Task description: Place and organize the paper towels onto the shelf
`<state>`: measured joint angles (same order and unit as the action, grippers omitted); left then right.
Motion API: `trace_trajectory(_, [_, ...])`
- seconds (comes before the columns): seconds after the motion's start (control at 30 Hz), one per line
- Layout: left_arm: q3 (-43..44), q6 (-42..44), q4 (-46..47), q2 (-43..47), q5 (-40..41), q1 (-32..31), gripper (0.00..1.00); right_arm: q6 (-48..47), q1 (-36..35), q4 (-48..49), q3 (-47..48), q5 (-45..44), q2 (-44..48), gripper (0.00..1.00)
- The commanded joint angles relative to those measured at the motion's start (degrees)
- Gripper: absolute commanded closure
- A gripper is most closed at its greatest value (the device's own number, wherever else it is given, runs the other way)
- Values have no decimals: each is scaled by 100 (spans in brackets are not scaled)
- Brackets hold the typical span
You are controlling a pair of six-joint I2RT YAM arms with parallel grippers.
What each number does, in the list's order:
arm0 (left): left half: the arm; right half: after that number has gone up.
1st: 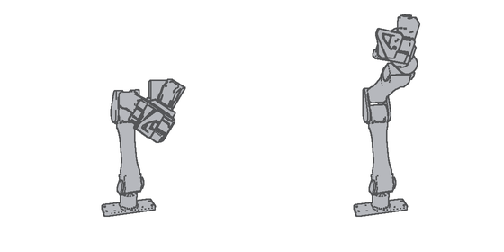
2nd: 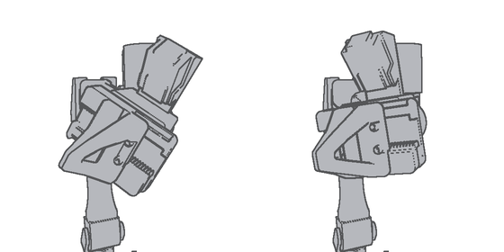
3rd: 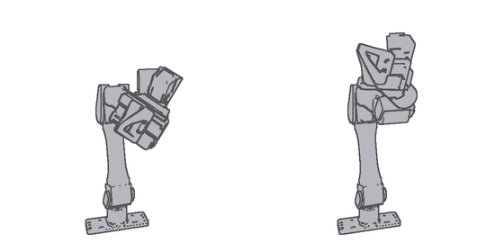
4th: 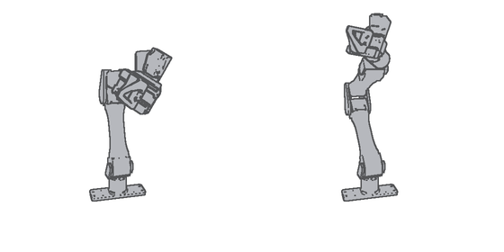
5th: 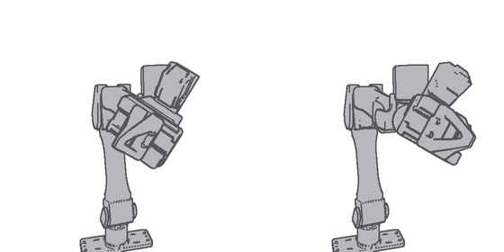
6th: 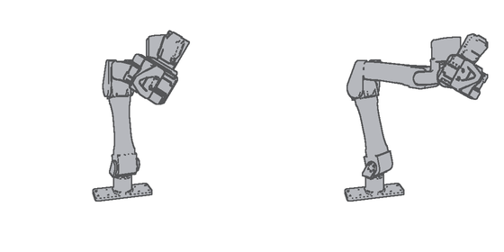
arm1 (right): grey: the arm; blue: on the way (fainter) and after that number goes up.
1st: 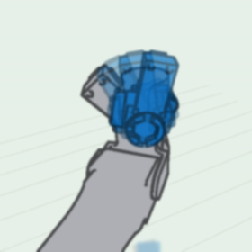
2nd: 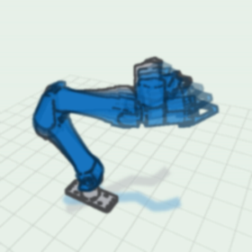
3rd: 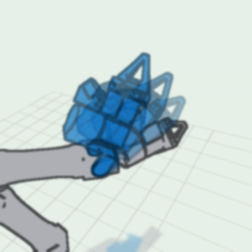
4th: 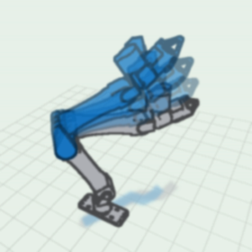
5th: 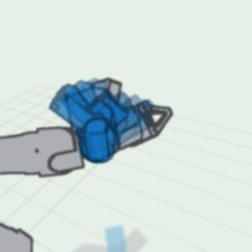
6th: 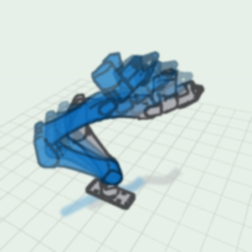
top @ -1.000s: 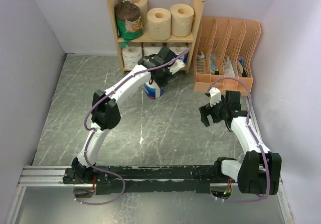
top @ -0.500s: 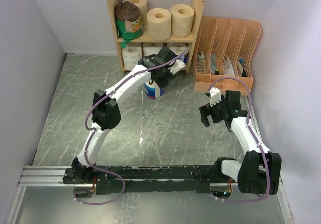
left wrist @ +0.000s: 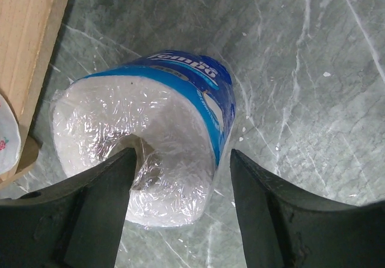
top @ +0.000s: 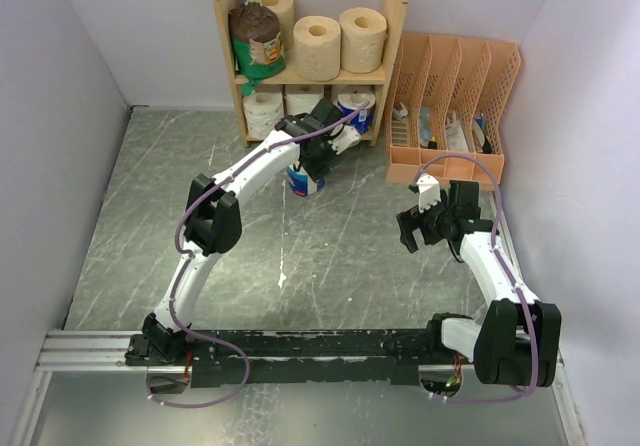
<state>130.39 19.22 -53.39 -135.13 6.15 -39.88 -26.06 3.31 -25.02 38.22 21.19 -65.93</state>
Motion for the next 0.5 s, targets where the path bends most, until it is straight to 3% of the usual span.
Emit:
trace_trajectory(0.0, [-7,-57,69,-89,-160,20,27,-57,-34,-38,98,19,-32,0])
trace_trajectory(0.17, [74,-63,-12,-159,-227,16,43,-54,-44,-22,97,0,-40,0])
trace_trajectory(0.23, [56,-56,-26,-178,-253,20,53,-56,-44,-26,94,-5,-33,0])
trace_trajectory(0.37, [69,1,-72,-185,-237,15,83,-54,-52,-18,94,-23,-35,0])
trace_trajectory(0.47, [131,152,-118,-151,-133,-2,93,-41,-58,-12,97,-43,-41,0])
